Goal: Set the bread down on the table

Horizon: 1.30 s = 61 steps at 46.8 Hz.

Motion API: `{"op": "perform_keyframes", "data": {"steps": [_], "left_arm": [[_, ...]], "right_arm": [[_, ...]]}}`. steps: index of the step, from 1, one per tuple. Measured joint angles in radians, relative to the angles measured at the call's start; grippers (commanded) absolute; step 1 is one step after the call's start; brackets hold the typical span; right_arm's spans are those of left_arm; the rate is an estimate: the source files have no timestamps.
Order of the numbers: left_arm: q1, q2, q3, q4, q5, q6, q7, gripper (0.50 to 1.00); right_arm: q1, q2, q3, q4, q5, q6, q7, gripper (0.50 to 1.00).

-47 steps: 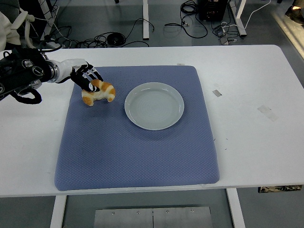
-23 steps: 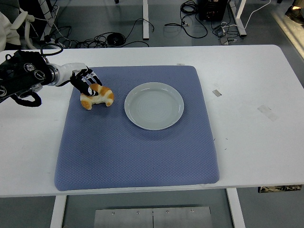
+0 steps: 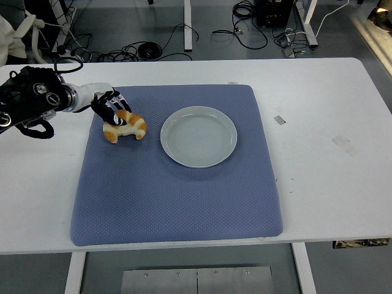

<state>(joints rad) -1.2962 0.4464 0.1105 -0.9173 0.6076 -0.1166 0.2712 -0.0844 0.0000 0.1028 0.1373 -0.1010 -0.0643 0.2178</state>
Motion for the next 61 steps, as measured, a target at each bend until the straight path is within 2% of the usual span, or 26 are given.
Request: {"op": "perform_keyframes", "data": {"steps": [12,18,23,43,61], "left_arm": [[0.000,-0.003,0.014,0.000,-0.003,0.000,0.003,0.757],[0.001,-0.003,0.014,0.000,-0.012,0.000,0.003,0.916],[-0.003,-0.003,0.010,0.000,-0.016,0.000,0.003,0.955],[-0.017,0.010,-0.005,0.000,-0.031,-0.001,0.014,0.977],[-0.004,0.053,-0.162,0.020,-0.097,0.006,0.013,0.990]], "right_arm": [[0.000,0.000,0.000,0.000,0.000,0.000,0.000,1.000],[0.000,0.000,0.000,0.001,0.000,0.000,0.000,1.000],[0.000,0.000,0.000,0.000,0.000,0.000,0.000,1.000],[0.000,0.000,0.000,0.001,0.001,0.000,0.000,1.000],[0.000,0.000,0.000,0.001,0.000,0.000,0.000,1.000]]}}
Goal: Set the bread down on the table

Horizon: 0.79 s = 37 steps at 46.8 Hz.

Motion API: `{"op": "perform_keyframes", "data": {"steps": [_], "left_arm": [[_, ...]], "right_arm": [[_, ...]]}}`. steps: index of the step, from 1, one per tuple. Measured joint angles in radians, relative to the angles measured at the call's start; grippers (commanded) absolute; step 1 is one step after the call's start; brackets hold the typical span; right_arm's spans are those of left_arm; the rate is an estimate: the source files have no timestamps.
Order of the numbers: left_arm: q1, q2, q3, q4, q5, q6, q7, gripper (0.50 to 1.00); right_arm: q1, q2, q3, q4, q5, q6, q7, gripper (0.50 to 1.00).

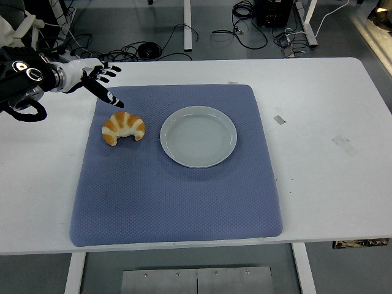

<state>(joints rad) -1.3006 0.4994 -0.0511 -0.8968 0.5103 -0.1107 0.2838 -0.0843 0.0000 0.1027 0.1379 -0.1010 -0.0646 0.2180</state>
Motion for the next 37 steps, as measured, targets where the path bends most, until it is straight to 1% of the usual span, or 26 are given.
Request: {"op": "perform_keyframes", "data": {"steps": [8,15,20,24,29,37], "left_arm": [[0.036,0.008,-0.092,0.004,-0.054,0.001,-0.001,0.990],[0.123,-0.005,-0.222,0.032,-0.059,0.002,-0.006,0.990],[0.187,-0.017,-0.337,0.041,-0.092,0.003,-0.008,0.990],[0.207,-0.020,-0.399,0.070,-0.134,0.003,-0.010,0.990],[0.222,-0.030,-0.409,0.114,-0.173,0.003,-0.012,0.990],[0.230,-0.045,-0.416,0.122,-0.198,-0.003,-0.014,0.990]], "right_arm": [[0.000,0.000,0.000,-0.001,0.000,0.000,0.000,1.000],[0.000,0.000,0.000,0.000,0.000,0.000,0.000,1.000],[0.000,0.000,0.000,0.000,0.000,0.000,0.000,1.000],[0.000,0.000,0.000,-0.001,0.000,0.000,0.000,1.000],[0.000,0.000,0.000,-0.001,0.000,0.000,0.000,1.000],[0.000,0.000,0.000,0.000,0.000,0.000,0.000,1.000]]}}
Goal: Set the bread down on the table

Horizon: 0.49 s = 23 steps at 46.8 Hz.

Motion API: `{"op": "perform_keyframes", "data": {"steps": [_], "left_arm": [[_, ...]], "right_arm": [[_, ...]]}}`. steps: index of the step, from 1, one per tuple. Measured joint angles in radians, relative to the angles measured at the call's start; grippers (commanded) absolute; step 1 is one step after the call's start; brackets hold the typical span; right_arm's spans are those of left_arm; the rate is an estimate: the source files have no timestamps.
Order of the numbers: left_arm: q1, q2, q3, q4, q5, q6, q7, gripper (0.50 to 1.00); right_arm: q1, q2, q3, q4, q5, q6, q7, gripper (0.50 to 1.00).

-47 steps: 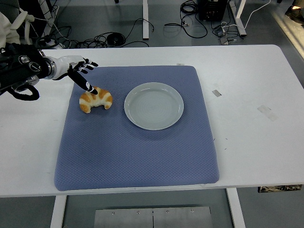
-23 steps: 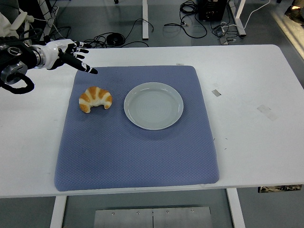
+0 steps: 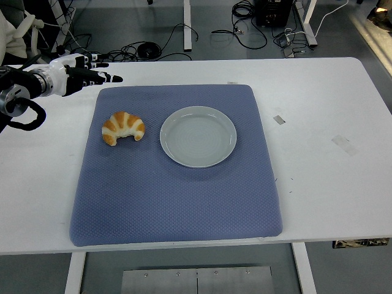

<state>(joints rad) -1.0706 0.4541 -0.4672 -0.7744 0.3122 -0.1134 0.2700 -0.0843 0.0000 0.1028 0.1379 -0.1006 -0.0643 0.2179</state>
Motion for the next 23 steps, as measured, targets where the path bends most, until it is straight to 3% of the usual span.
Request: {"op": "perform_keyframes", "data": {"steps": [23], "left_arm": [[0.041,-0.001,-0.059,0.001,-0.155,-0.001,-0.001,0.990]], "right_arm": [[0.000,0.000,0.000,0.000,0.000,0.000,0.000,1.000]]}}
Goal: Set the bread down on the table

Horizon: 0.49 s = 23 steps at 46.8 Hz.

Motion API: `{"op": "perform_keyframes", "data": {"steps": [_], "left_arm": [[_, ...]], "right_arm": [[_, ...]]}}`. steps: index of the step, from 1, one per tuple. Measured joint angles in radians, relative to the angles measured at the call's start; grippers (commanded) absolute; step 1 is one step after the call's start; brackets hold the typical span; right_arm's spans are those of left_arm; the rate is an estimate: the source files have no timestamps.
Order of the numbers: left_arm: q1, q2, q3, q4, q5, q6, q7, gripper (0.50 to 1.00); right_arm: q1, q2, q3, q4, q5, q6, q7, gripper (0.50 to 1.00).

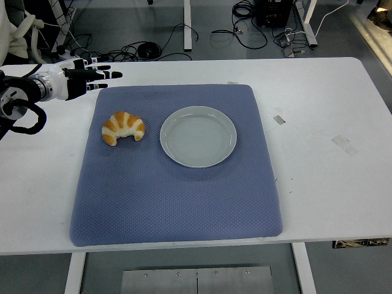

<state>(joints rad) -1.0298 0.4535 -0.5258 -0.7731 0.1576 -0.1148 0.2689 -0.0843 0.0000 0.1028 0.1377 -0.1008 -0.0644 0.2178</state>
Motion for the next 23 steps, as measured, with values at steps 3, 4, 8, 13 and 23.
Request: {"op": "perform_keyframes", "data": {"steps": [3,4,8,13,23], "left_arm": [[0.020,-0.005,-0.035,0.000,-0.008,0.000,0.000,0.990],[0.025,-0.008,-0.045,0.000,-0.010,0.000,-0.001,0.990],[0.043,-0.029,-0.075,0.005,-0.013,0.000,-0.001,0.990],[0.054,-0.046,-0.097,0.033,-0.021,0.000,-0.001,0.990],[0.082,-0.063,-0.128,0.051,-0.055,-0.001,-0.002,0.990]], "right_arm": [[0.000,0.000,0.000,0.000,0.000,0.000,0.000,1.000],[0.000,0.000,0.000,0.000,0.000,0.000,0.000,1.000],[0.000,0.000,0.000,0.000,0.000,0.000,0.000,1.000],[0.000,0.000,0.000,0.000,0.000,0.000,0.000,1.000],[0.000,0.000,0.000,0.000,0.000,0.000,0.000,1.000]]}}
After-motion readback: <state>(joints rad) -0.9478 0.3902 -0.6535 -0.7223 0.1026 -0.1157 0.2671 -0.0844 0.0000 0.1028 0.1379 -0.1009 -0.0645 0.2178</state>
